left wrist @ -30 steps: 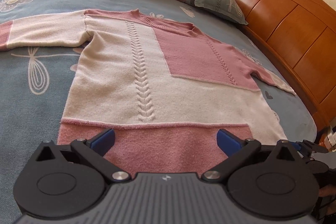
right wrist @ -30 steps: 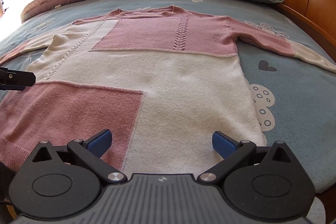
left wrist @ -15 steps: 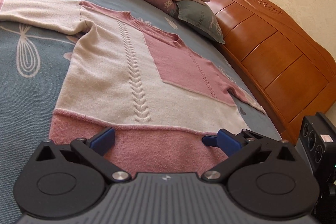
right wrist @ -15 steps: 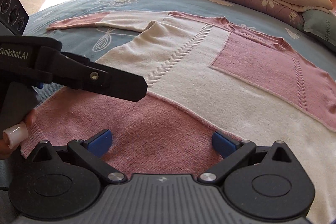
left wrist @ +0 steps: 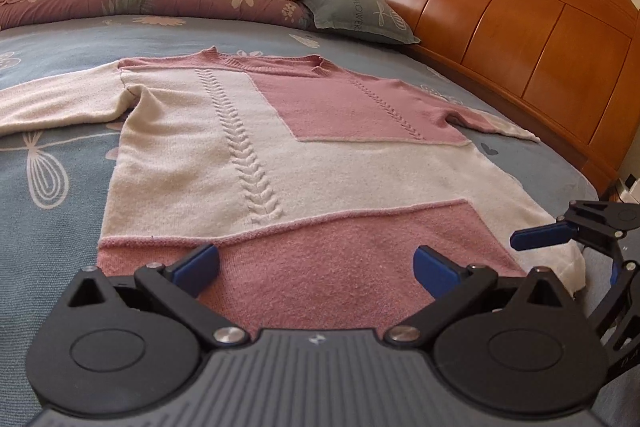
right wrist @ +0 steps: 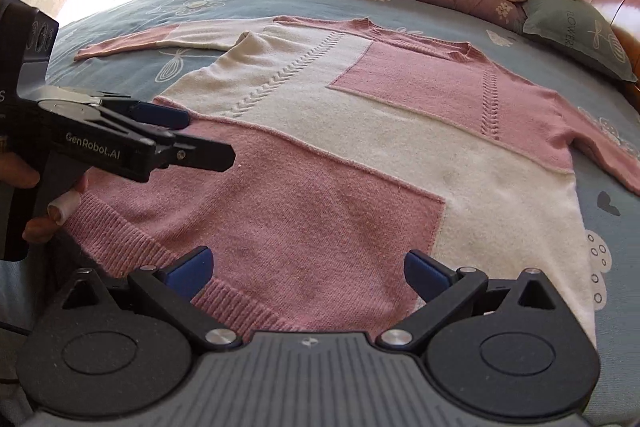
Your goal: Fold clothes
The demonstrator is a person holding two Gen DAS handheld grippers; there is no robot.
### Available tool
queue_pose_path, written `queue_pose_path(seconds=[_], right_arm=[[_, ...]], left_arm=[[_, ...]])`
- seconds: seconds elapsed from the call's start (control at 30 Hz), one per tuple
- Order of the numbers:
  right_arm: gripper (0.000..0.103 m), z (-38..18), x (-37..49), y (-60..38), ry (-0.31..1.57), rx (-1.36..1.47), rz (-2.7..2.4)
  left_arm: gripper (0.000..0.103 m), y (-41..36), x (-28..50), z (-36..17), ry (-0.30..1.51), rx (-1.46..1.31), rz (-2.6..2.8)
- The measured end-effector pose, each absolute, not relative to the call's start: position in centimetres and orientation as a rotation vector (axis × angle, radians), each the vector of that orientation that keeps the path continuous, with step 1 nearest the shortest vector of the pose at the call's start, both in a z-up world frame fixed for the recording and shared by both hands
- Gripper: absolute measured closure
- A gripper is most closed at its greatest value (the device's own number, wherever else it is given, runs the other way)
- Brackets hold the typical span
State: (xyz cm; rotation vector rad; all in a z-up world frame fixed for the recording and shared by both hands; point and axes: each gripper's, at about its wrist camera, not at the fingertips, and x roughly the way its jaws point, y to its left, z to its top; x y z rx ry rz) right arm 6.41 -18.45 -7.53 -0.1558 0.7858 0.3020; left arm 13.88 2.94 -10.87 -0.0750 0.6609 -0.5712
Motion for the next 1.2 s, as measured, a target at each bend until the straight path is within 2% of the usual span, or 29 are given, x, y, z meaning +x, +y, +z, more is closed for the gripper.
queue_pose_path(seconds=[0.33, 0.5, 0.67, 0.87, 0.93, 1.07, 1.2], right_arm=[[0.0, -8.5, 5.5, -21.7, 0.872, -0.099, 0.246], [0.0, -8.0, 6.5, -23.4, 0.841, -0.023, 0.161], [0.0, -9.0, 6.4, -24.4, 0.846, 0.01, 0.124], [0.0, -8.8, 6.0, -25.0, 0.86, 0.007, 0.13], [0.0, -8.4, 6.2, -25.5, 0.851, 0.038, 0.123], [0.0, -7.4, 7.8, -26.9, 0.797, 0.091, 0.061], [0.0, -8.6, 9.7, -29.0, 0.839, 0.152, -0.06]], left_arm=[[0.0, 3.7, 14.2, -10.3, 0.681, -0.133, -0.555], [0.001, 2.4, 14.8, -6.0, 0.632, -0.088, -0.561], [0.001, -2.0, 18.4, -3.1, 0.619, 0.106, -0.536], [0.001, -4.0, 22.3, -8.6, 0.765, 0.092, -0.576], [0.001, -3.7, 22.0, -10.3, 0.74, 0.117, -0.586], [0.001, -4.1, 21.2, -10.7, 0.707, 0.181, -0.591], [0.001, -3.4, 21.3, -10.3, 0.715, 0.139, -0.599]])
